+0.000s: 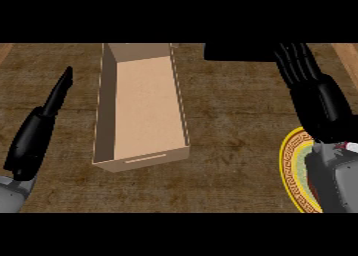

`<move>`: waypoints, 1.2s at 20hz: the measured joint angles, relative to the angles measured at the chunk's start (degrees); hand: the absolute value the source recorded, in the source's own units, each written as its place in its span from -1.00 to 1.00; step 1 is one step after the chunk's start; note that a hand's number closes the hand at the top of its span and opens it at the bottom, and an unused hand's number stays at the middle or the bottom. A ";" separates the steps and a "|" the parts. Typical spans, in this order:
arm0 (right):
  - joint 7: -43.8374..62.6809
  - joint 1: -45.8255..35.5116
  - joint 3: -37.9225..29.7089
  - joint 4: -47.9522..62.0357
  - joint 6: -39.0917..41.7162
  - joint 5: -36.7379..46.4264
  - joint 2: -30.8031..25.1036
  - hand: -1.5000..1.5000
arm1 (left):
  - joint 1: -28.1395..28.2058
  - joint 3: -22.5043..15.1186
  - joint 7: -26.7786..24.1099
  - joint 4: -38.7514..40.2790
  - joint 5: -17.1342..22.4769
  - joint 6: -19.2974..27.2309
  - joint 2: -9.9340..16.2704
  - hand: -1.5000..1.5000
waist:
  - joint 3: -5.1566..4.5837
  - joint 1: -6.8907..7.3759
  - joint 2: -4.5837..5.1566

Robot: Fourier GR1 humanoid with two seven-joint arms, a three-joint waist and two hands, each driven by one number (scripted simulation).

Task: Pick the can from the plate and place it in the cardboard box

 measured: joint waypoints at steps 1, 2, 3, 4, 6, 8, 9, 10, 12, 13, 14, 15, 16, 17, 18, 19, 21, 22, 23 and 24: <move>-0.34 0.06 -0.60 0.20 0.79 -0.42 -0.44 -1.00 | 0.73 0.68 -0.25 0.48 0.37 -0.21 -0.43 0.00 | 0.22 -0.15 0.00; -1.45 0.08 -1.79 1.29 1.95 -1.40 -0.97 -1.00 | 1.63 1.02 0.49 0.35 0.58 0.03 -0.81 0.00 | 0.39 -0.17 0.01; -1.99 -0.24 -3.52 2.23 3.39 -3.00 -2.00 -1.00 | 2.24 1.37 1.47 0.68 0.80 0.47 -1.28 0.00 | 0.54 -0.23 0.04; -2.47 0.08 -5.54 2.69 5.19 -5.07 -3.36 -1.00 | 3.34 1.95 1.87 1.48 1.33 0.81 -1.61 0.00 | 0.65 -0.36 0.06; -3.45 -0.56 -10.20 5.10 8.90 -9.69 -6.29 -1.00 | 4.92 2.90 3.54 3.51 2.51 1.81 -2.77 0.00 | 0.84 -0.48 0.24; -2.82 1.37 -10.60 6.78 8.92 -2.50 -12.94 1.00 | 6.12 3.12 4.94 4.48 3.61 2.17 -3.64 0.00 | 0.54 -1.19 0.76; -3.13 2.63 -12.09 8.77 7.40 -1.04 -13.70 -1.00 | 6.99 3.11 5.54 4.62 4.21 2.26 -4.14 0.00 | 0.64 -1.08 0.76; -3.96 3.70 -13.66 10.93 6.25 -0.62 -13.75 -1.00 | 7.74 3.20 5.91 5.03 4.86 2.16 -4.59 0.00 | 0.76 -0.98 0.76; -7.14 5.68 -16.70 14.95 4.96 -1.01 -13.02 -1.00 | 9.28 3.15 6.61 5.01 5.38 2.34 -5.29 0.00 | 0.92 -0.78 0.60; -9.12 6.61 -18.14 16.87 5.44 -1.94 -12.73 -1.00 | 9.79 3.47 6.46 5.51 5.87 1.88 -5.43 0.00 | 0.97 -0.77 0.54; -11.19 6.94 -19.93 19.39 6.98 -2.97 -13.69 -1.00 | 10.03 3.46 6.74 5.62 6.01 1.60 -5.70 0.00 | 1.01 -0.73 0.48; -13.48 6.83 -21.16 22.07 8.79 -3.42 -14.81 -1.00 | 10.08 3.56 6.29 6.46 5.96 1.46 -6.39 0.00 | 1.03 -0.71 0.43; -15.58 7.44 -22.10 24.02 10.82 -3.45 -16.31 -1.00 | 10.47 4.00 6.26 6.45 6.30 1.04 -6.40 0.00 | 1.03 -0.66 0.38; -17.10 7.67 -22.55 25.91 12.70 -2.90 -18.18 -1.00 | 10.69 4.04 6.24 6.59 6.22 0.99 -6.65 0.00 | 1.05 -0.61 0.35; -17.93 8.21 -22.23 26.39 13.90 -1.76 -19.64 -1.00 | 11.11 4.08 5.72 6.98 6.11 0.98 -7.00 0.00 | 1.04 -0.63 0.30; -18.20 8.05 -21.63 27.04 14.94 -0.33 -21.38 -1.00 | 11.08 4.01 5.84 6.89 6.05 0.82 -7.13 0.00 | 1.05 -0.53 0.28; -19.23 8.61 -20.28 27.75 17.07 3.28 -25.58 -1.00 | 10.63 4.27 6.44 7.01 6.04 0.81 -7.18 0.00 | 1.04 -0.48 0.30; -19.70 8.66 -19.82 28.46 18.38 4.85 -27.96 -1.00 | 10.87 4.13 6.06 7.28 5.96 0.73 -7.48 0.00 | 1.03 -0.38 0.32; -20.23 9.10 -18.83 28.71 19.65 6.59 -29.75 -1.00 | 10.98 4.26 6.06 7.37 6.07 0.49 -7.41 0.00 | 1.01 -0.34 0.30; -20.25 8.95 -18.24 29.17 21.52 7.74 -32.18 -1.00 | 10.99 4.08 6.04 7.35 5.93 0.41 -7.58 0.00 | 1.02 -0.28 0.31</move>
